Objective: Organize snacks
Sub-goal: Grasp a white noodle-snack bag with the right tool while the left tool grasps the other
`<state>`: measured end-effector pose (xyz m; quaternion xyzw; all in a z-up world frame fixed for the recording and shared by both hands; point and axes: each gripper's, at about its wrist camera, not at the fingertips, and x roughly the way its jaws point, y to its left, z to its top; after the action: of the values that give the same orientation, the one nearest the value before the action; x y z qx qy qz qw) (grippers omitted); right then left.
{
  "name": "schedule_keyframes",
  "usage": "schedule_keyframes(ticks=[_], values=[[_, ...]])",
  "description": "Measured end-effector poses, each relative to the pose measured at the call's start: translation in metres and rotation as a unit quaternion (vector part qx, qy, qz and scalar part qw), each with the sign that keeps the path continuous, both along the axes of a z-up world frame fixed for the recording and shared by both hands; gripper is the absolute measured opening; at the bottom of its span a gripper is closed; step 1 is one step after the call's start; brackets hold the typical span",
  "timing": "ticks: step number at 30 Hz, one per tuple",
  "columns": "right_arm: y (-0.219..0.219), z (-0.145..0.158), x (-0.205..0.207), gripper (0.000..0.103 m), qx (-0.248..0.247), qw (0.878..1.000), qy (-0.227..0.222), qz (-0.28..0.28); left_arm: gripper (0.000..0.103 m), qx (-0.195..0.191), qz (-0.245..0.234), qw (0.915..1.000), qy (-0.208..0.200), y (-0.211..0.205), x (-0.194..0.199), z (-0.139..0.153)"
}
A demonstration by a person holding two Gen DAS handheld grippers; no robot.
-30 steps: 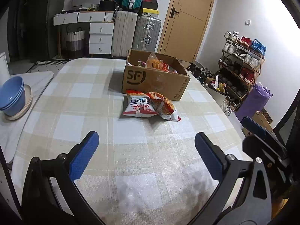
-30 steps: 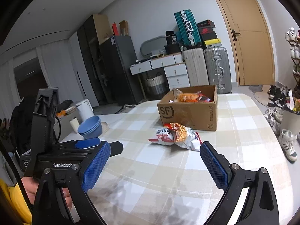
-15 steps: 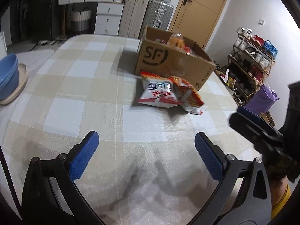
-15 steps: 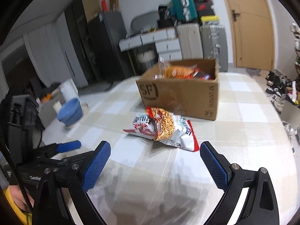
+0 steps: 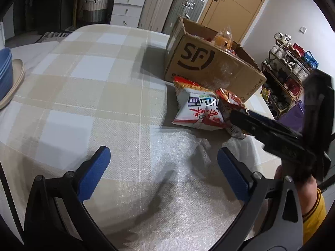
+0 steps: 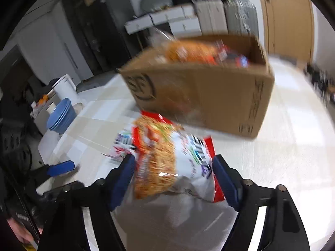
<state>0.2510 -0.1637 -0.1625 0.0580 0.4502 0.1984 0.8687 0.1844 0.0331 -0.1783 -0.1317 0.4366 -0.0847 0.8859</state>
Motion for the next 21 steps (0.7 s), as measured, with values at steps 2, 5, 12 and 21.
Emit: schedule_keyframes(ticks=[2,5,12,21], values=[[-0.009,-0.008,0.005,0.073,0.033,0.999,0.016,-0.007,0.101,0.003,-0.002,1.0,0.003,0.0,0.001,-0.003],[-0.017,-0.011,0.006,0.068,0.062,0.998,0.015,-0.007,0.101,0.008,-0.006,0.9999,0.004,-0.002,0.004,-0.006],[-0.036,-0.019,0.002,0.061,0.134,0.991,0.006,-0.007,0.101,0.017,0.007,0.9997,0.015,0.0,0.013,-0.011],[-0.066,0.001,-0.043,0.061,0.176,0.982,-0.06,-0.02,0.101,0.041,-0.007,0.9991,0.007,-0.01,0.025,0.006]])
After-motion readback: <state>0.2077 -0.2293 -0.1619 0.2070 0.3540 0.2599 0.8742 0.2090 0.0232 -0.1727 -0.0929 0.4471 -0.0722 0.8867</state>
